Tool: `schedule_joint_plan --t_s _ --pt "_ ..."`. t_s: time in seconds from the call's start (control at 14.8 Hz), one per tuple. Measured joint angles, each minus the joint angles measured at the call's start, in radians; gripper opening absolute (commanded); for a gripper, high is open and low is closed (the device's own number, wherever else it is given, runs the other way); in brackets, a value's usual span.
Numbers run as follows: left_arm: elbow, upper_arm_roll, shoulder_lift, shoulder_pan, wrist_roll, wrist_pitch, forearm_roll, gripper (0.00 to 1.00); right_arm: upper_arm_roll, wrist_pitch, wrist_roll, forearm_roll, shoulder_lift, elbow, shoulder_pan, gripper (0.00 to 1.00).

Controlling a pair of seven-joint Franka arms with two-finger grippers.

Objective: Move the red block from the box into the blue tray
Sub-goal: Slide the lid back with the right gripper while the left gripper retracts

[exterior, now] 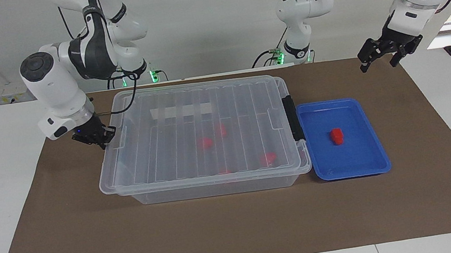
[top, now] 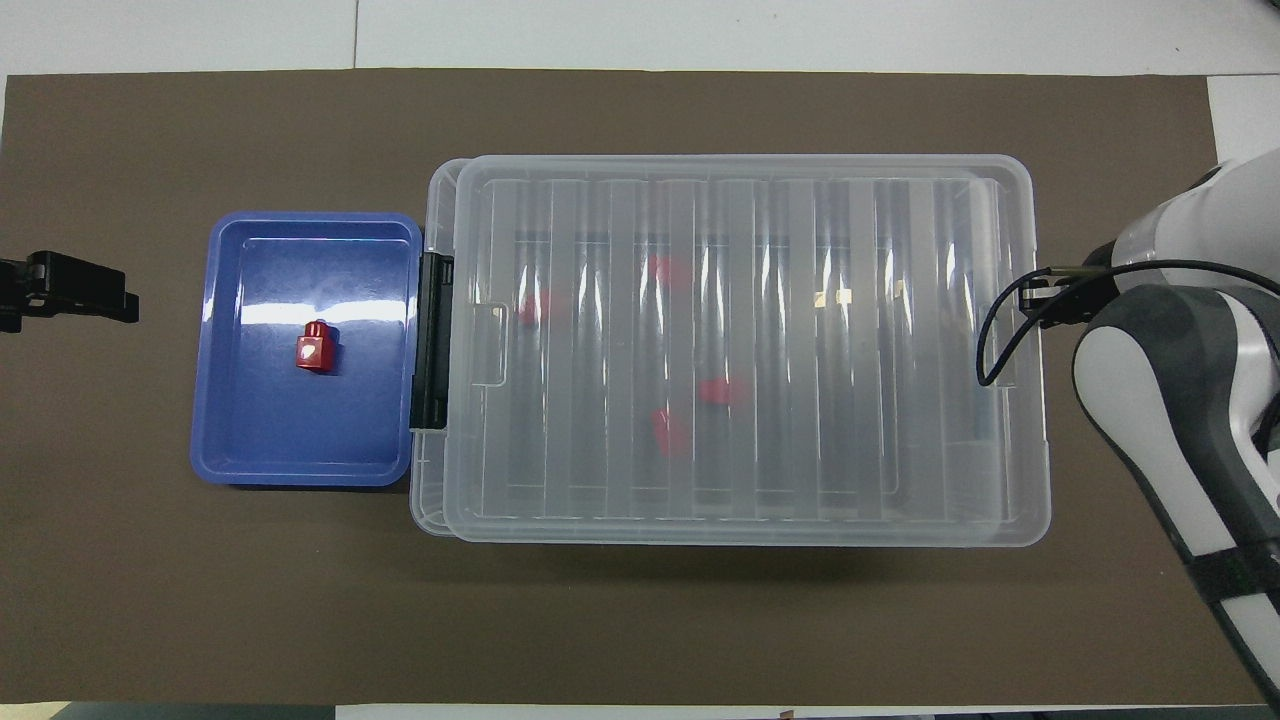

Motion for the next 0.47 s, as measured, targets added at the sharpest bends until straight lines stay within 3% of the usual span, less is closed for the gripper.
schedule_joint_plan --t_s 0.47 --pt "0.000 0.000 0.000 0.000 0.000 0.000 0.000 1.00 0.000 -0.034 0.002 0.000 -0.001 0.023 0.003 0.03"
